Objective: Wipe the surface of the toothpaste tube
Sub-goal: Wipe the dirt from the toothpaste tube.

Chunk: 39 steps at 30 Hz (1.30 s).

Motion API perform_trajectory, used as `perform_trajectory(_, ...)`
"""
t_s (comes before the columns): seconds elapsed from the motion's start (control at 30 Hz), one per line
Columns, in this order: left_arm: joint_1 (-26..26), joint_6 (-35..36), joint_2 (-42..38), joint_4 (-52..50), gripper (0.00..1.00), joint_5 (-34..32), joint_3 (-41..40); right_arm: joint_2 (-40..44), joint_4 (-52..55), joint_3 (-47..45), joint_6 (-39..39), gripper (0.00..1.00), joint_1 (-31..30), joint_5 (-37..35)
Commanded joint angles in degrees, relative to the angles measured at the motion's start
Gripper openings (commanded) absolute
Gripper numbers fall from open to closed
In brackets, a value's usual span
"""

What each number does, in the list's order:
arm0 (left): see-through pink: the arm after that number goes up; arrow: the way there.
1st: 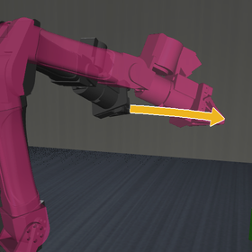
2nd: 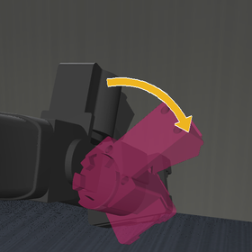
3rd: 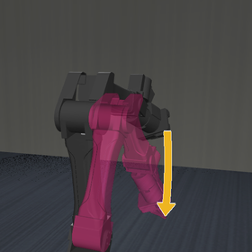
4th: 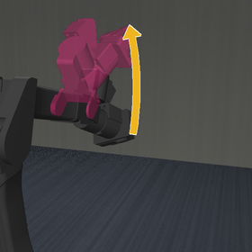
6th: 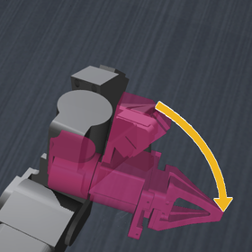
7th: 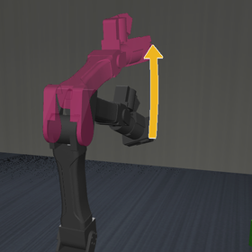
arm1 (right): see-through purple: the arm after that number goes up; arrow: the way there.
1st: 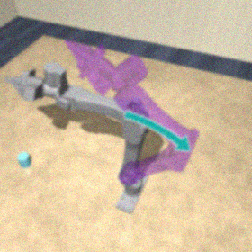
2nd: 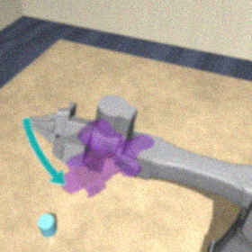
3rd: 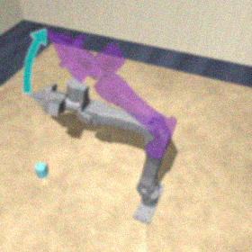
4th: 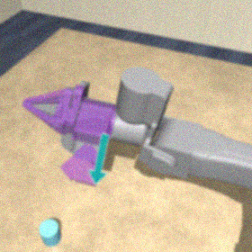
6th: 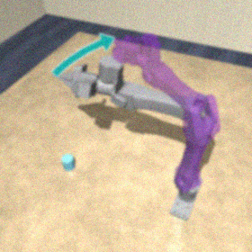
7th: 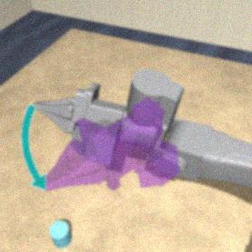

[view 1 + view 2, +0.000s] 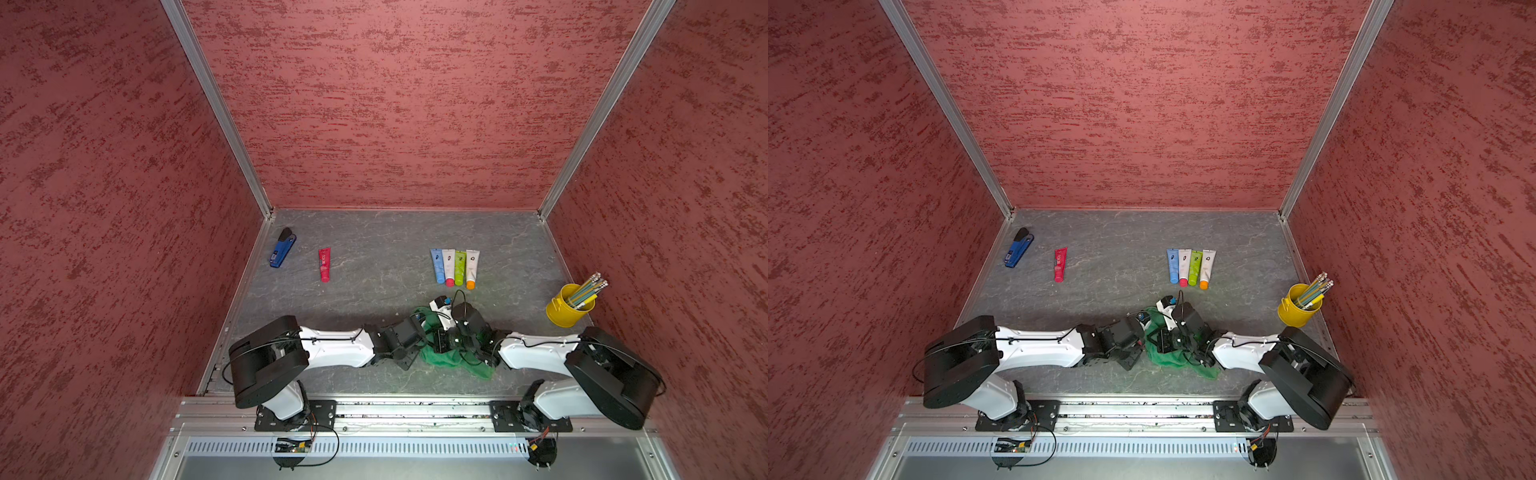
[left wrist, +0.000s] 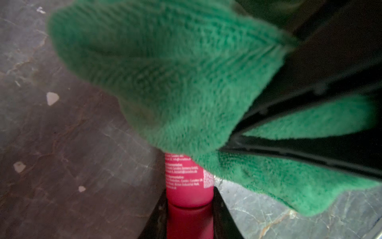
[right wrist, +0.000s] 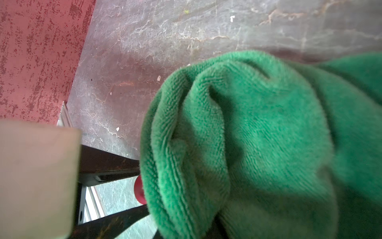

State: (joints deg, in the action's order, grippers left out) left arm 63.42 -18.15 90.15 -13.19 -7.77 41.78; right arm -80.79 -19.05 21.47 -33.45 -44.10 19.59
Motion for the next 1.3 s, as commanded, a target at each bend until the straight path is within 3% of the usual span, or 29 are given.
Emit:
perform_trajectory(0.0,-0.1,0.0,1.3,-1.1,0.0,-2.1,-0.4,-1.9,-0.2,0.7,-0.7,0.0,-1.2,2.1)
perform_trajectory(0.17,0.1,-0.1,0.9,-1.2,0.0,-2.5,-0.6,-3.7,0.3,3.7,-0.2,0.0,-0.4,-1.9)
perform_trajectory(0.37,0.4,-0.2,0.5,-1.4,0.0,-3.0,-0.7,-8.3,9.4,7.2,1.2,0.0,0.3,-11.2)
perform_trajectory(0.67,0.3,-1.2,-1.4,-1.4,0.0,-3.9,-2.0,-5.0,20.1,8.6,4.8,0.0,11.0,-21.7)
perform_trajectory(0.77,0.4,-0.9,-1.1,-1.6,0.0,-3.8,-1.8,-2.8,18.8,9.1,7.3,0.0,12.5,-17.4)
perform_trajectory(0.93,0.4,-0.7,-0.7,-1.2,0.0,-3.6,-1.6,1.0,14.5,9.9,8.2,0.0,11.5,-0.5)
perform_trajectory(1.0,0.4,-0.6,-0.5,-1.1,0.0,-3.4,-1.5,1.0,13.6,10.2,7.9,0.0,10.3,3.2)
perform_trajectory(1.27,0.4,-0.2,-0.1,-1.0,0.0,-3.3,-1.1,-4.1,7.3,10.4,6.2,0.0,6.1,9.4)
